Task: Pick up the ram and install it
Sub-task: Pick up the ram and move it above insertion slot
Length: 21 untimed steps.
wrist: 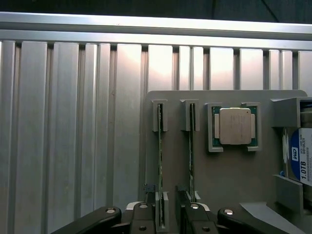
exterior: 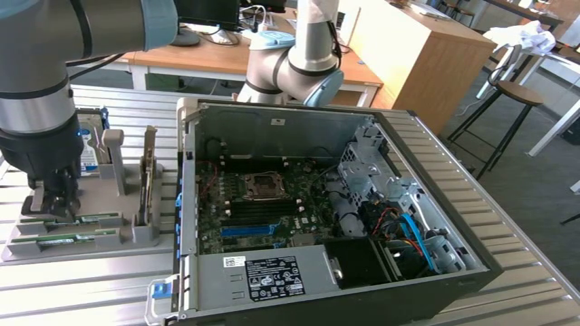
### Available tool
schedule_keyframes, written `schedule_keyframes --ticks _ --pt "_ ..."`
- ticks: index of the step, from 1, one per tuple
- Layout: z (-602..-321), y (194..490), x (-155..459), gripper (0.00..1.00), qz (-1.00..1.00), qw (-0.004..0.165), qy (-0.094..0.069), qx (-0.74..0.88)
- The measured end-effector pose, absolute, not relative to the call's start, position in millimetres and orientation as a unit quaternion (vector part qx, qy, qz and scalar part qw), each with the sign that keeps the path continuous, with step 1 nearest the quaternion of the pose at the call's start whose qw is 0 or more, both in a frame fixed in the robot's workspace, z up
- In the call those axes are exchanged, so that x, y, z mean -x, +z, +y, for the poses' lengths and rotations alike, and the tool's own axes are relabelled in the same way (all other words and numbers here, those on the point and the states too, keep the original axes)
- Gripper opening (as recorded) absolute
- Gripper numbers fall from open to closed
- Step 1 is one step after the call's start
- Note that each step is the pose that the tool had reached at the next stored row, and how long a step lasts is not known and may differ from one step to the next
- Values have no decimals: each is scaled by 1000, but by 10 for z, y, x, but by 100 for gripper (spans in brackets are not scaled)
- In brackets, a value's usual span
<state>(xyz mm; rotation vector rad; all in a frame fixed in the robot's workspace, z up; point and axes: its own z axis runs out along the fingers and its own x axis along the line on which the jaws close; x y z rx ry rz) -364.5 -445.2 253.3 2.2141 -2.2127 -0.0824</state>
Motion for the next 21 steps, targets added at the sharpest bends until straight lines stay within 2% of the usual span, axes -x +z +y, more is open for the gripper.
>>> schedule_keyframes --ticks 21 --pt "-4453 2403 3645 30 -707 5 -26 -707"
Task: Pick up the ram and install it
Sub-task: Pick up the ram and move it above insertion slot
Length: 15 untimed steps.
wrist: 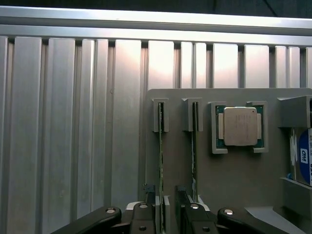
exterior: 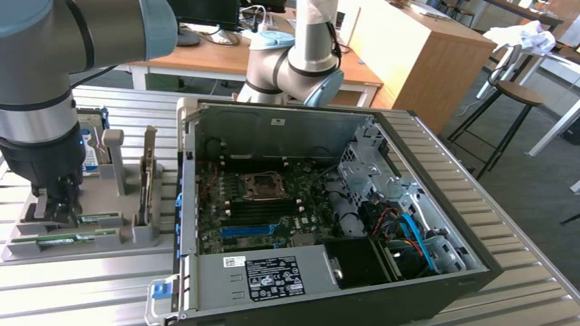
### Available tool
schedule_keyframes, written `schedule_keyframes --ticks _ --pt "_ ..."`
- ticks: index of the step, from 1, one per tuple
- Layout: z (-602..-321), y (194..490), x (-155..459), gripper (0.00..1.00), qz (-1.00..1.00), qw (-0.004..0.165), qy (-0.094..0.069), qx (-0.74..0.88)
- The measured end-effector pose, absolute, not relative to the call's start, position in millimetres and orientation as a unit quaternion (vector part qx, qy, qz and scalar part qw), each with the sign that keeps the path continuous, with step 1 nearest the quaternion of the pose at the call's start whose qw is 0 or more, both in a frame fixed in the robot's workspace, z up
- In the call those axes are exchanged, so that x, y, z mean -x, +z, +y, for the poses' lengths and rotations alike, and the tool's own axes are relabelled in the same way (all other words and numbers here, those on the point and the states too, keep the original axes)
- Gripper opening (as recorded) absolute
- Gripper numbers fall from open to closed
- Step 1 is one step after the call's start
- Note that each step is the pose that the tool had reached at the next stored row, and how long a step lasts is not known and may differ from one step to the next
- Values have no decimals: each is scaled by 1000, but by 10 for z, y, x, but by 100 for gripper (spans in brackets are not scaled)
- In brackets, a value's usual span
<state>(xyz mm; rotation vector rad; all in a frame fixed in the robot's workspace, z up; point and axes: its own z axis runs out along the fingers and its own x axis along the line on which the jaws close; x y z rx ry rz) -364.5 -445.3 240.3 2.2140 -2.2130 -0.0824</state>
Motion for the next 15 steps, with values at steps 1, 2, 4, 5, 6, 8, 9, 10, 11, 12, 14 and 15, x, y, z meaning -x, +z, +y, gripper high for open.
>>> schedule_keyframes --ticks 1,2,4,5,6,8,9,10,11,12,14,15 --pt "-4453 2396 3645 30 -707 5 -26 -707" --pt "-4454 2389 3645 30 -707 5 -26 -707" --pt "-4457 2373 3645 30 -707 5 -26 -707" --pt "-4457 2363 3645 30 -707 5 -26 -707" --pt "-4457 2354 3645 30 -707 5 -26 -707" --pt "-4458 2336 3645 30 -707 5 -26 -707" --pt "-4458 2326 3645 30 -707 5 -26 -707" --pt "-4458 2316 3645 30 -707 5 -26 -707" --pt "-4458 2305 3645 30 -707 5 -26 -707" --pt "-4458 2294 3645 30 -707 5 -26 -707" --pt "-4458 2281 3645 30 -707 5 -26 -707" --pt "-4458 2281 3645 30 -707 5 -26 -707"
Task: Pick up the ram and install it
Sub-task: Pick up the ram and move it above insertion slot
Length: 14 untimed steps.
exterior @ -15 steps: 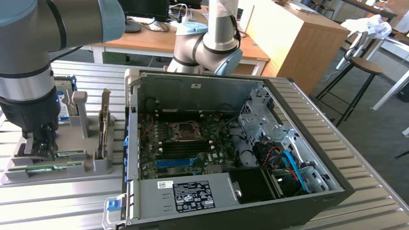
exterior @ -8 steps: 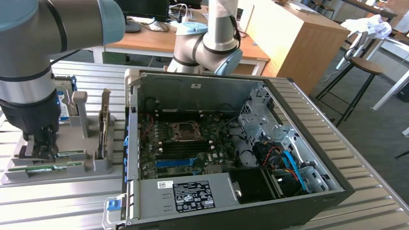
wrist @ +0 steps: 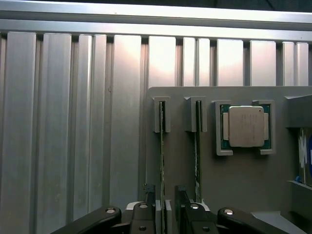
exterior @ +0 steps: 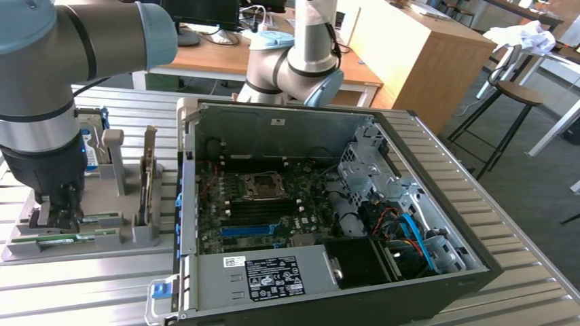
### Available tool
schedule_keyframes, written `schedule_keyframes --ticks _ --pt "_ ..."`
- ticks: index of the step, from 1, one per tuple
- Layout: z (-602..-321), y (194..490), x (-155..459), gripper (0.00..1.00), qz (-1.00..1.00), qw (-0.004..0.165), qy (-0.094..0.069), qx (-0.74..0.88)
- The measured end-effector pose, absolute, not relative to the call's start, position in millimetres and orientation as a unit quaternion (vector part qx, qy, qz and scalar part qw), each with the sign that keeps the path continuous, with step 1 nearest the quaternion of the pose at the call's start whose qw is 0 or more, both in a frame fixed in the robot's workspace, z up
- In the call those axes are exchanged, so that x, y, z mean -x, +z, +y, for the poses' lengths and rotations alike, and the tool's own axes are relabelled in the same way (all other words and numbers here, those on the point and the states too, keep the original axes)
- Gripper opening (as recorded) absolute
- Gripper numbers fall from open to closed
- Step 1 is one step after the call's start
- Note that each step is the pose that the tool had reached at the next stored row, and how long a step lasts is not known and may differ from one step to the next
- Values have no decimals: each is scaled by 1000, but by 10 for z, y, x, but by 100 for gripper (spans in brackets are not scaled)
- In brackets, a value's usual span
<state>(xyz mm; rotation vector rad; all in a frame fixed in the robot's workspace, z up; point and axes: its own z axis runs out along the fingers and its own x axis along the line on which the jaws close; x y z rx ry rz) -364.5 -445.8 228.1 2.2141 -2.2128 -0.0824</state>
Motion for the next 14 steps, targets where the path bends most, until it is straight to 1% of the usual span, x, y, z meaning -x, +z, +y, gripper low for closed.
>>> schedule_keyframes --ticks 14 --pt "-4458 2197 3645 30 -707 4 -28 -707"
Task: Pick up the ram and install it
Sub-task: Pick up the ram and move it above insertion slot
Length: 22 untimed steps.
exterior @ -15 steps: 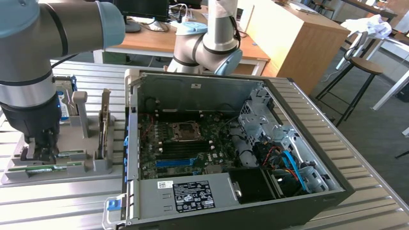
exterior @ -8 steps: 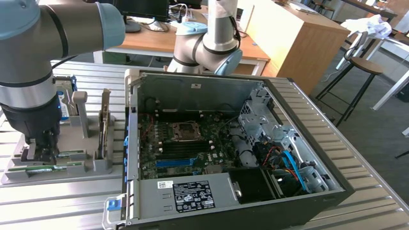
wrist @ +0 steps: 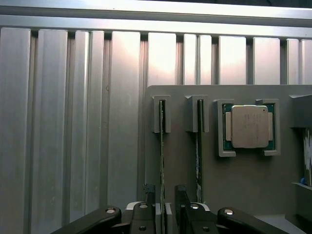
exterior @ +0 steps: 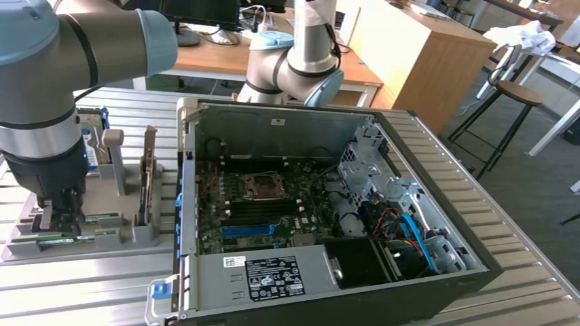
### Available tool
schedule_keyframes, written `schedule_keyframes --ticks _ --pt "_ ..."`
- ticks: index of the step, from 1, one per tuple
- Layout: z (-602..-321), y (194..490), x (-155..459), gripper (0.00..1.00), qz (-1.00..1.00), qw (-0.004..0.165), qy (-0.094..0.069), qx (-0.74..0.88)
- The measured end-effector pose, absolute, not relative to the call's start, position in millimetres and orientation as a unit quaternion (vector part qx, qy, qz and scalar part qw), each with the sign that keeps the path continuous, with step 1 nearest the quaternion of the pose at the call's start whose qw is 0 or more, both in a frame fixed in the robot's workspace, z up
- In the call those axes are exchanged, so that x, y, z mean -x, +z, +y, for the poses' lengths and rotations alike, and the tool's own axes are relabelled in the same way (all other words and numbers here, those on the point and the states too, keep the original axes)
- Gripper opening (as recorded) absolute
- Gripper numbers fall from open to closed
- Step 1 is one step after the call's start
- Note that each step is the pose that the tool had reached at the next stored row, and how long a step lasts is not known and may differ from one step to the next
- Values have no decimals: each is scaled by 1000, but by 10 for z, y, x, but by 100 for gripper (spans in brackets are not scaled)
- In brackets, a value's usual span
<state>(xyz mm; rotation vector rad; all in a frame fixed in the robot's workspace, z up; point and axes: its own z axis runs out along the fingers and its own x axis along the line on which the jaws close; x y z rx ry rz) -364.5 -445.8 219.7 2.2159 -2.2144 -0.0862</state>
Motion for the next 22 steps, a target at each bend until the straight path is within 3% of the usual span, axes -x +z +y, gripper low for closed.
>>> schedule_keyframes --ticks 22 --pt "-4477 2187 3638 30 -694 4 -28 -719"
